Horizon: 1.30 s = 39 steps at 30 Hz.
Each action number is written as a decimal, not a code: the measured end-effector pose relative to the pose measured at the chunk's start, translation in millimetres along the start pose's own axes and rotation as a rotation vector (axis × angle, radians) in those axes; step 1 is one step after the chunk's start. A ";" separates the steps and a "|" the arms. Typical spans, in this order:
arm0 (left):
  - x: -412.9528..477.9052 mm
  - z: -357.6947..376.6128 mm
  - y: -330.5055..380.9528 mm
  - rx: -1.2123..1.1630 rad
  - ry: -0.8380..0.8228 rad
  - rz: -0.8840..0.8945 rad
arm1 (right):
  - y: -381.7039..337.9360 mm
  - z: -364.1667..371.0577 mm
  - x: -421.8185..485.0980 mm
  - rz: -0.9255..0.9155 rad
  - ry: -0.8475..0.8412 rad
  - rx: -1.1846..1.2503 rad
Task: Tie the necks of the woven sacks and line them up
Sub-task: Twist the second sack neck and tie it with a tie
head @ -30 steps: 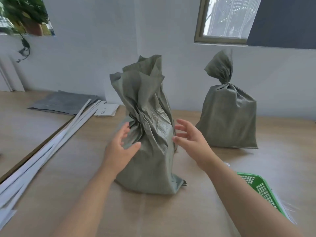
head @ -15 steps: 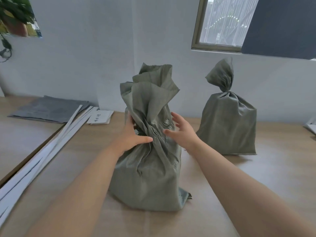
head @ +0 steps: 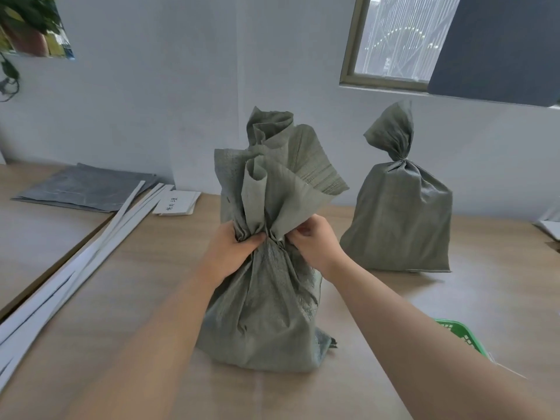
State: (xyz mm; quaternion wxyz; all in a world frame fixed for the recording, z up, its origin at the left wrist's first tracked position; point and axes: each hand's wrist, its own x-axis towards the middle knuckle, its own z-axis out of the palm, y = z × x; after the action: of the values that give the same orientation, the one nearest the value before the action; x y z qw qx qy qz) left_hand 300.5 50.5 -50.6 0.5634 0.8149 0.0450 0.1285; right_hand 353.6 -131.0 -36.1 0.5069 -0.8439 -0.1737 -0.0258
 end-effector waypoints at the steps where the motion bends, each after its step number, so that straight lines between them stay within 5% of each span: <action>1: -4.5 1.5 1.8 -0.018 0.001 0.002 | 0.4 -1.2 -3.9 0.008 0.014 0.004; 24: -82.6 100.3 96.3 -0.179 0.088 0.279 | -1.4 -112.7 -80.7 -0.067 0.172 0.338; 39: -144.4 227.7 132.0 -0.234 0.049 -0.142 | 74.7 -213.5 -173.5 0.099 -0.311 0.747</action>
State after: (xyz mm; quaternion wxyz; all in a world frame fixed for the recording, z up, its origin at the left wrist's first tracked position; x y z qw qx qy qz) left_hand 211.3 -235.2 -26.5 0.6609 0.7350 0.1011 0.1126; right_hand 242.9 -393.7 -33.9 0.7468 -0.6030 -0.2049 0.1916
